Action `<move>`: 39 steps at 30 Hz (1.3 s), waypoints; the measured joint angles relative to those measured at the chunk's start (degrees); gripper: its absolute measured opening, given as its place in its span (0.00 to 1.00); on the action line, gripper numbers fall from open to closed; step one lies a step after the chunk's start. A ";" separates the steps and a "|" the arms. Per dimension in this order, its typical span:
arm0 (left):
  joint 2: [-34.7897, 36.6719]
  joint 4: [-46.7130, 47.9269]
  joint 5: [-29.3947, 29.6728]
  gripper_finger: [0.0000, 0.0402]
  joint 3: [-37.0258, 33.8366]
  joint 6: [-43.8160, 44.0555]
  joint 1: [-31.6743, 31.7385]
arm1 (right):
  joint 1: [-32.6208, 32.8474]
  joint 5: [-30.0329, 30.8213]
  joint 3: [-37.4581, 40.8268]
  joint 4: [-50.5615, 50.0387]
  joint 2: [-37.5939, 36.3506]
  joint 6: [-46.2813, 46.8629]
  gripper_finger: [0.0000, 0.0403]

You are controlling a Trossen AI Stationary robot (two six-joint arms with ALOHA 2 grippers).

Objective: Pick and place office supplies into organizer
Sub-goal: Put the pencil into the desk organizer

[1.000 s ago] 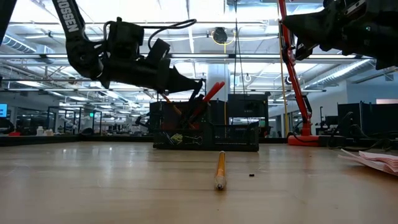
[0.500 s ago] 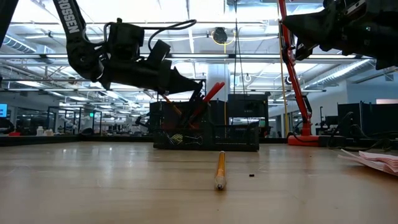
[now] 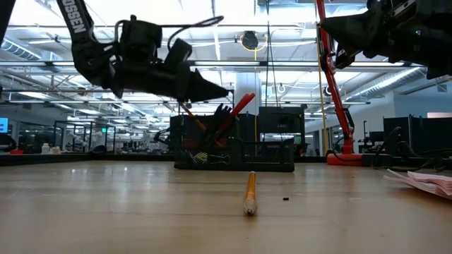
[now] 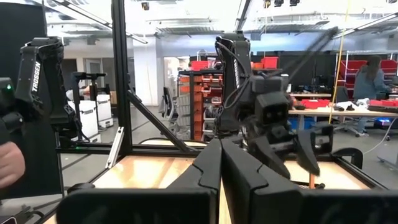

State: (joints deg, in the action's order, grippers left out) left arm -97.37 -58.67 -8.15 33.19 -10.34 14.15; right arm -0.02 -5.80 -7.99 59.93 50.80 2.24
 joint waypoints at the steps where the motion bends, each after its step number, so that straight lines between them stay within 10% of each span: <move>1: 0.88 0.14 -0.03 0.46 0.00 -0.41 -0.21 | 0.00 0.00 0.00 -0.01 0.01 -0.03 0.01; 11: 11.19 2.10 0.80 0.48 0.11 0.52 -3.69 | -0.01 -0.02 0.00 -0.01 0.01 -0.09 0.01; 16: 13.99 29.27 14.43 0.44 6.86 -1.20 -16.17 | -0.01 -0.02 0.00 0.02 -0.01 -0.84 0.01; 21: 8.53 49.02 25.15 0.40 15.95 5.43 -28.15 | 0.01 -0.02 0.00 0.19 -0.01 -1.38 0.01; 27: 4.72 48.52 19.30 0.40 22.96 32.75 -31.72 | 0.00 -0.02 0.02 0.83 -0.01 0.43 0.01; 39: -17.44 69.58 26.80 0.40 43.39 49.19 -35.73 | 0.25 -3.34 0.02 3.60 -0.01 4.45 0.01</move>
State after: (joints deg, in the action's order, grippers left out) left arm -114.81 10.90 18.65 76.58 38.85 -21.57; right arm 0.23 -9.14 -7.97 63.53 50.78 6.69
